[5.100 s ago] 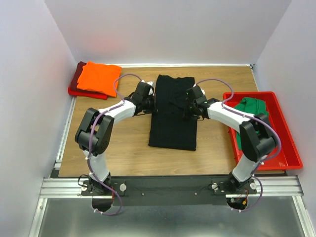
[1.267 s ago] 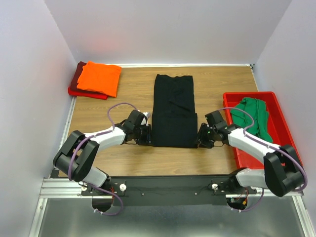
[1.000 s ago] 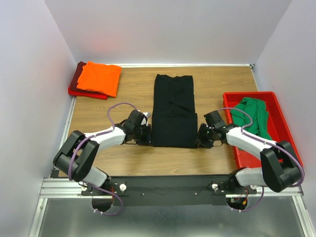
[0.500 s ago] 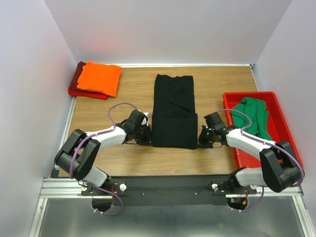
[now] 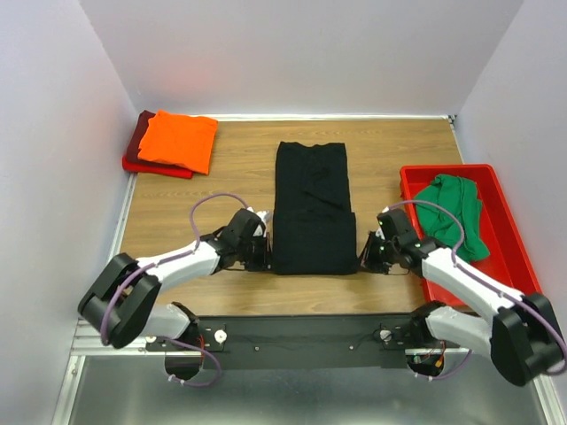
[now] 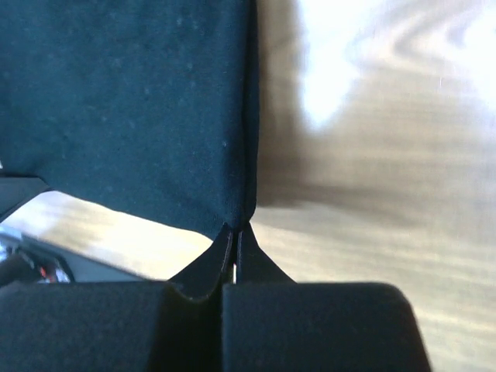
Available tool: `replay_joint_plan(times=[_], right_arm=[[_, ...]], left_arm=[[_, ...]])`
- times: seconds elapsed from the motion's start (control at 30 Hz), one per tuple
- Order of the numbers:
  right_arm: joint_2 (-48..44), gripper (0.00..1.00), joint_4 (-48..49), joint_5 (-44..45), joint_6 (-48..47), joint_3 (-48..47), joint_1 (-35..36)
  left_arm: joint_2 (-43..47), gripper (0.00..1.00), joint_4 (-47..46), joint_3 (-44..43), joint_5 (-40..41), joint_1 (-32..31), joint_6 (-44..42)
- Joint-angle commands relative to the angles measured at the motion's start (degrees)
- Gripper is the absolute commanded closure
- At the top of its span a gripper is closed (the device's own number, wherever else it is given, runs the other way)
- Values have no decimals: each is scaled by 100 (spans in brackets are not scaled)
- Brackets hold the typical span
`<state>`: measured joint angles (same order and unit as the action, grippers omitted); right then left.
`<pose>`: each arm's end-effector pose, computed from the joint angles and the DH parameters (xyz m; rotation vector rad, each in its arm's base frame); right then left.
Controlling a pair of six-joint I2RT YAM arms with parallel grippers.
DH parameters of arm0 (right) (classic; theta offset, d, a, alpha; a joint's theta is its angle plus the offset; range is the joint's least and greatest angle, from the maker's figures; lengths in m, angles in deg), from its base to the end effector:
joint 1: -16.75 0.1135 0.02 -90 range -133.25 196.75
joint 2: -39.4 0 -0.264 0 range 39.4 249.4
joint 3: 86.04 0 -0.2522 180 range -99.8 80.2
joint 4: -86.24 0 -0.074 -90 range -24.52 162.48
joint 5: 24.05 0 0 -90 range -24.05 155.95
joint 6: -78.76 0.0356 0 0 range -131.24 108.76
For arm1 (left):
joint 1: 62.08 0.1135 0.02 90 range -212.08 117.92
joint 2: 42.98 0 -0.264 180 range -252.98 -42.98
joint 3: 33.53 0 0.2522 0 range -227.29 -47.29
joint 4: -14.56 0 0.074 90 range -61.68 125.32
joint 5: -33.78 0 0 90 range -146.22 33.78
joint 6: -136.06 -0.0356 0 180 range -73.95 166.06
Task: Fold and stack the t-shirts
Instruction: Fold the tshirt
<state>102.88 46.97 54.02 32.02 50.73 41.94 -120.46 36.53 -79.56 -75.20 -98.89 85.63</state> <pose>0.1724 0.0892 0.1686 0.3535 2.7202 0.6571 0.1869 -0.1543 0.1532 0.0840 2.6986 -0.9051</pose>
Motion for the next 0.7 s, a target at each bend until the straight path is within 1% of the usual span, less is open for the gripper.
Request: replay_joint_plan(times=[0.0, 0.07, 0.1, 0.2, 0.3, 0.4, 0.5, 0.63, 0.67], right_arm=[[-731, 100, -751, -328, -143, 214, 21], [-1073, 100, -928, -372, -117, 144, 39], [-1388, 99, -1085, -390, -117, 91, 39], [-1803, 100, -1253, -434, -81, -163, 47], [-1901, 100, -1447, -399, -116, -461, 30], [-1937, 100, -1526, -180, -213, -786, 39], [-1788, 100, -1544, 153, -300, -1112, 39], [-1375, 100, -1544, 620, -433, -1735, 39], [-1121, 99, -1535, 725, -485, -1850, 39]], left_arm=[[706, 100, 286, 256, 175, -290, 349], [1170, 100, 392, 283, 237, -370, 437], [1330, 100, 523, 292, 289, -405, 516], [1910, 100, 751, 274, 334, -423, 639], [2305, 100, 901, 213, 386, -423, 710], [2351, 100, 1113, -163, 579, -414, 570], [2141, 100, 1174, -576, 668, -405, 420], [1745, 100, 1306, -1219, 650, -248, 86], [1675, 100, 1332, -1342, 633, -177, -10]])
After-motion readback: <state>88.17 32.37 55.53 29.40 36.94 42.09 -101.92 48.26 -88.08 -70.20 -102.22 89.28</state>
